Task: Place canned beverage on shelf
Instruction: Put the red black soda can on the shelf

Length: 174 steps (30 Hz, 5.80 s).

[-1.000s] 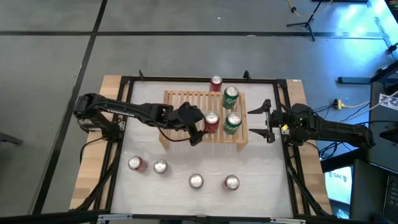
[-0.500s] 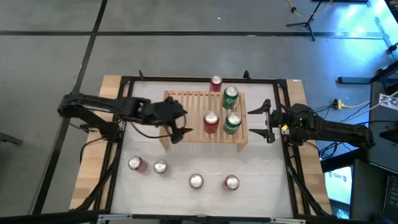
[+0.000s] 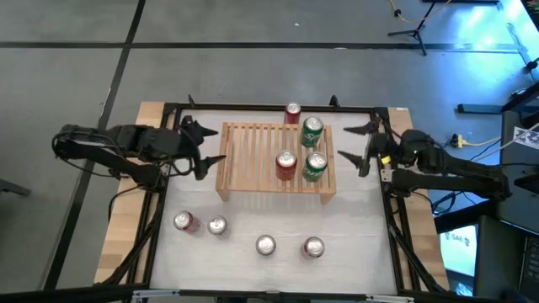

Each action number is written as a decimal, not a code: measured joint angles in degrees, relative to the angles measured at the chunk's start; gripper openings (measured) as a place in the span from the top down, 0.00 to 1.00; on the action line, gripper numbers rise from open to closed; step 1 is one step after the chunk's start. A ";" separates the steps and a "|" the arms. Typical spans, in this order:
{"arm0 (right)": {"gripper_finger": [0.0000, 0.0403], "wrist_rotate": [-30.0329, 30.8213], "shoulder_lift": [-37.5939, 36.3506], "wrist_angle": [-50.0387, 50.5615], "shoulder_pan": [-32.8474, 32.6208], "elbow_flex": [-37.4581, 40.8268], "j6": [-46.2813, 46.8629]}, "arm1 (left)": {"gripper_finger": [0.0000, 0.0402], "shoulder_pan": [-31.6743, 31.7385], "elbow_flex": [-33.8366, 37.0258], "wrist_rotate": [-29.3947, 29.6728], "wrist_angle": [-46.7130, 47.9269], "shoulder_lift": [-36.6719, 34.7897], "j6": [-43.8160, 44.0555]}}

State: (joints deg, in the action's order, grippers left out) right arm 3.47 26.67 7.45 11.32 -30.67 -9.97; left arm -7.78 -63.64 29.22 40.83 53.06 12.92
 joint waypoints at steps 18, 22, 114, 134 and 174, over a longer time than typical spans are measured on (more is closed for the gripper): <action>0.12 -23.16 31.70 8.15 38.72 -27.03 -3.76 | 0.07 0.01 17.47 0.17 -16.91 -7.42 0.16; 0.12 -27.19 38.57 6.46 45.17 -30.73 -3.95 | 0.07 0.01 17.49 0.19 -18.65 -7.48 0.07; 0.12 -48.96 77.25 3.60 40.68 -43.96 -23.10 | 0.07 0.04 17.51 6.57 -19.05 -7.43 2.02; 0.12 -39.67 77.21 6.48 37.81 -44.90 -25.35 | 0.07 0.05 17.49 6.53 -19.05 -7.43 2.02; 0.12 -30.86 80.44 19.08 34.40 -49.86 -26.74 | 0.07 0.04 17.49 6.51 -19.05 -7.41 2.02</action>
State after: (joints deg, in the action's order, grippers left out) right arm -27.40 107.11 26.53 45.71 -80.53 -36.71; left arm -7.75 -46.15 35.73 21.78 45.65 14.94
